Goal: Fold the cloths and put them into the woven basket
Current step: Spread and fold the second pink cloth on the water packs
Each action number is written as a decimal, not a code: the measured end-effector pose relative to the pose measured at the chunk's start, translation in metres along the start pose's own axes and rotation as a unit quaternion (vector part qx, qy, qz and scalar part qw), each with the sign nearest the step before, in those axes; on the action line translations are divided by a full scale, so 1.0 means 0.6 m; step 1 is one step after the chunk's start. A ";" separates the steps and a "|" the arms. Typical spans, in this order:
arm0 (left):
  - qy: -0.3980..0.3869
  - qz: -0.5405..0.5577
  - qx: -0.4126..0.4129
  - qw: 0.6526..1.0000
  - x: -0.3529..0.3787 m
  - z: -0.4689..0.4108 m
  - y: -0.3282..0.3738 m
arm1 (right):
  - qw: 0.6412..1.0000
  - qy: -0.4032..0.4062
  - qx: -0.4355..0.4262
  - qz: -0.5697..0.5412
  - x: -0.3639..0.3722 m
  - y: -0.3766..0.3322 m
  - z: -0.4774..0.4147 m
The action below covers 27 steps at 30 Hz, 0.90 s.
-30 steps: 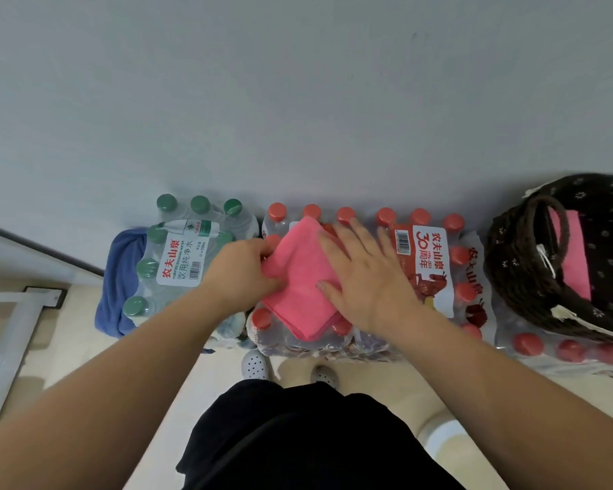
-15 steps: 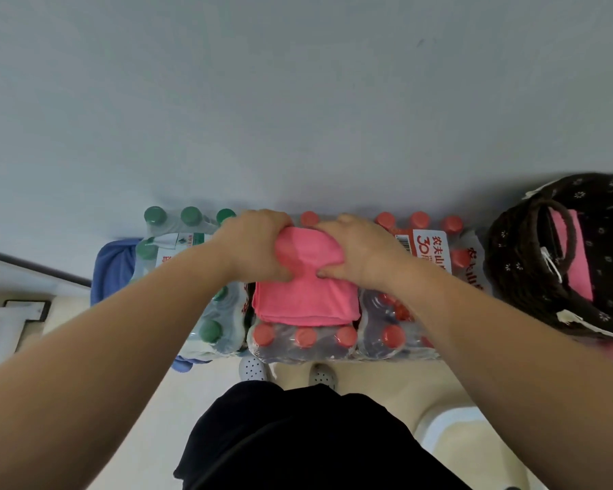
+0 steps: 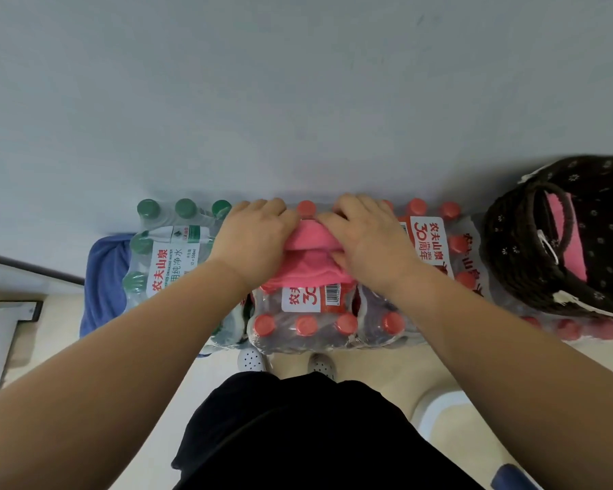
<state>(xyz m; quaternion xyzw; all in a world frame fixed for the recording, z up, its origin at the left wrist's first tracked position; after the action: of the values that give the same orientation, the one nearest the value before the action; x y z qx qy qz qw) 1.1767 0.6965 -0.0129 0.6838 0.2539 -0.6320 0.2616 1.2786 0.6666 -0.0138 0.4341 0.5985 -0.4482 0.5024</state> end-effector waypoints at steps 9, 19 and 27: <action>-0.062 0.046 -0.077 0.994 0.047 0.079 0.041 | 0.999 0.002 0.006 0.040 0.030 -0.037 0.091; -0.092 0.048 -0.096 0.990 0.103 0.143 0.091 | 0.996 -0.092 0.005 0.003 0.043 -0.052 0.145; -0.113 0.057 -0.083 0.988 0.112 0.151 0.092 | 0.990 -0.135 0.048 -0.003 0.086 -0.043 0.079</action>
<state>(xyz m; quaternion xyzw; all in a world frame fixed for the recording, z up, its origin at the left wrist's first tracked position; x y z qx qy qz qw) 1.1523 0.5956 -0.0836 0.5971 0.2348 -0.6664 0.3798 1.2575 0.6186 -0.0668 0.3912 0.5041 -0.5323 0.5563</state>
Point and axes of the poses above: each hand's wrist, its own z-axis away from the middle knuckle, its own x-axis out of the palm, y = z × x, the point moved 10 cm from there along -z, towards the middle knuckle, and after that the axes turned 5 degrees about x, right-handed, at the moved point
